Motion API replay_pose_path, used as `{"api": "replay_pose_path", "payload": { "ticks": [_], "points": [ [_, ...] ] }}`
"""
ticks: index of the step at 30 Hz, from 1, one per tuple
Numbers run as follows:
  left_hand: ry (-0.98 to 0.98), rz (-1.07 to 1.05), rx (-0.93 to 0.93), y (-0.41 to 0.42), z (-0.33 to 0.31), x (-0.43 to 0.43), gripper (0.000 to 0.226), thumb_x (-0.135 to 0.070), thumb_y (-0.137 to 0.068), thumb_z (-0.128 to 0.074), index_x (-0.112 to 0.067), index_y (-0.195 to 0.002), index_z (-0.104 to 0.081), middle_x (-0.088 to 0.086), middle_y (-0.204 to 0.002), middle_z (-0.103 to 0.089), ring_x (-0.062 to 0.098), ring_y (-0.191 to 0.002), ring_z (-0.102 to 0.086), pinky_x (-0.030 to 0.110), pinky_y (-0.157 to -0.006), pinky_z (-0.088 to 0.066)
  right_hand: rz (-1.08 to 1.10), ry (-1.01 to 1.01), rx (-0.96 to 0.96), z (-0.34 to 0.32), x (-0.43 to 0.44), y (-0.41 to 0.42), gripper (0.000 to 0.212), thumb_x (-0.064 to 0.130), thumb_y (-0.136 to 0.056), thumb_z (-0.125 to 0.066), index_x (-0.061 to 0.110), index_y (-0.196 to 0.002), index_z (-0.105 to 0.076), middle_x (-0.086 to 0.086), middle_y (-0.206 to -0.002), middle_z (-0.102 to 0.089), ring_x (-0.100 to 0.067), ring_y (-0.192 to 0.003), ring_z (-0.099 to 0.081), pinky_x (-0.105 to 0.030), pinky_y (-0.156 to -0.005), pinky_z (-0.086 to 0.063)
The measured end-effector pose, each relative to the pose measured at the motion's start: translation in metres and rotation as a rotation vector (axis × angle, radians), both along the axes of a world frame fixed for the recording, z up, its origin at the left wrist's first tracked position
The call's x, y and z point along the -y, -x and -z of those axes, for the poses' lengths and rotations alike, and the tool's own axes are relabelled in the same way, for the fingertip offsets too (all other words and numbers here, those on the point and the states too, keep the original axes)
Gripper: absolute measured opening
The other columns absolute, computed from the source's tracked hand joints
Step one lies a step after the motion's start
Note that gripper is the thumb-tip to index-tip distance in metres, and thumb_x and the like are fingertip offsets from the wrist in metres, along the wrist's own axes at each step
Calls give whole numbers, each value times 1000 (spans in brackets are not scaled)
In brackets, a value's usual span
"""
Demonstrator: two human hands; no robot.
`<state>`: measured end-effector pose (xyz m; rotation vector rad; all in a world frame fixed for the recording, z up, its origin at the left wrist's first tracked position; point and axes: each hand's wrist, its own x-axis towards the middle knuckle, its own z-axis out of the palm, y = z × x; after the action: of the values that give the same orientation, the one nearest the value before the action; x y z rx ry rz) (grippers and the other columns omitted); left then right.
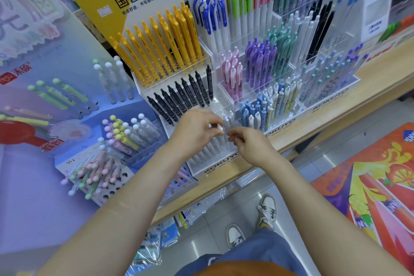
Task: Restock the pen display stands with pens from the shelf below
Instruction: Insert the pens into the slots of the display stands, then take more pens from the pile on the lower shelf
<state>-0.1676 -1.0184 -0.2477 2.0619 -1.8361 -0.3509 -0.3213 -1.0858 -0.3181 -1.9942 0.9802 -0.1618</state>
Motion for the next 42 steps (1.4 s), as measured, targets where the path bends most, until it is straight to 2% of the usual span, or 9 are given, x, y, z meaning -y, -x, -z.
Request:
{"api": "replay_pose_path", "payload": {
  "ticks": [4, 8, 17, 22, 25, 30, 33, 37, 42],
  "points": [
    [-89, 102, 143, -2, -4, 10, 19, -26, -86, -69, -16, -101, -74, 4, -86, -71, 16, -86, -48, 32, -82, -42, -32, 7, -28, -1, -1, 0, 38, 6, -99, -41, 14, -133, -56, -1, -123, -67, -17, -115, -60, -21, -92, -40],
    [-188, 164, 248, -1, -9, 21, 19, -25, -91, -62, -17, -106, -72, -1, -92, -70, 17, -93, -49, 30, -92, -39, -42, 32, -38, -2, -3, 0, 38, 7, -98, -41, 14, -132, -57, -2, -124, -66, -21, -115, -60, -29, -96, -45],
    [-229, 285, 335, -1, -10, 17, 18, -23, -90, -63, -20, -106, -73, -4, -96, -64, 15, -93, -45, 18, -85, -27, -6, -32, 1, -9, -11, 7, 39, 5, -97, -44, 11, -134, -56, -5, -131, -62, -19, -123, -56, -28, -102, -41],
    [-225, 270, 361, 3, -1, 14, 19, -25, -93, -60, -19, -106, -72, -6, -90, -52, 12, -92, -37, 27, -98, -34, 77, -49, 52, -12, -11, 18, 36, 5, -97, -47, 13, -129, -60, -1, -129, -64, -16, -119, -57, -19, -96, -38],
    [-216, 214, 370, 7, 2, 12, 21, -24, -93, -59, -16, -109, -71, -6, -91, -47, 13, -94, -36, 31, -92, -43, 115, -67, 73, -14, -11, 25, 32, 8, -97, -50, 15, -125, -63, 1, -124, -65, -14, -115, -58, -20, -95, -39],
    [-194, 34, 129, 8, -11, 7, 30, -25, -89, -66, -19, -119, -67, -2, -104, -65, 14, -97, -54, 28, -88, -43, 200, -76, 134, -26, -14, 40, 24, 11, -97, -53, 18, -116, -67, 6, -110, -66, -10, -102, -59, -21, -87, -41],
    [-96, -83, -80, 9, -29, 0, 18, -23, -91, -65, -20, -106, -73, -11, -93, -65, 2, -79, -54, 22, -78, -46, 288, -116, 202, -38, -11, 55, 22, 10, -96, -54, 24, -107, -68, 8, -103, -67, -10, -94, -63, -26, -82, -49],
    [57, -160, -273, 29, -54, -1, 15, -14, -89, -66, -20, -99, -76, -18, -83, -65, -3, -80, -60, 15, -78, -49, 389, -204, 323, -57, 0, 80, 22, 7, -96, -53, 23, -99, -68, 1, -97, -71, -11, -81, -70, -28, -73, -53],
    [121, -37, -263, 73, -72, 17, 24, -6, -90, -61, -23, -100, -75, -15, -90, -69, -3, -85, -63, 17, -80, -50, 489, -203, 409, -80, 27, 136, 27, 0, -96, -51, 20, -94, -69, -3, -84, -73, -15, -73, -69, -29, -70, -50]
  ]
}}
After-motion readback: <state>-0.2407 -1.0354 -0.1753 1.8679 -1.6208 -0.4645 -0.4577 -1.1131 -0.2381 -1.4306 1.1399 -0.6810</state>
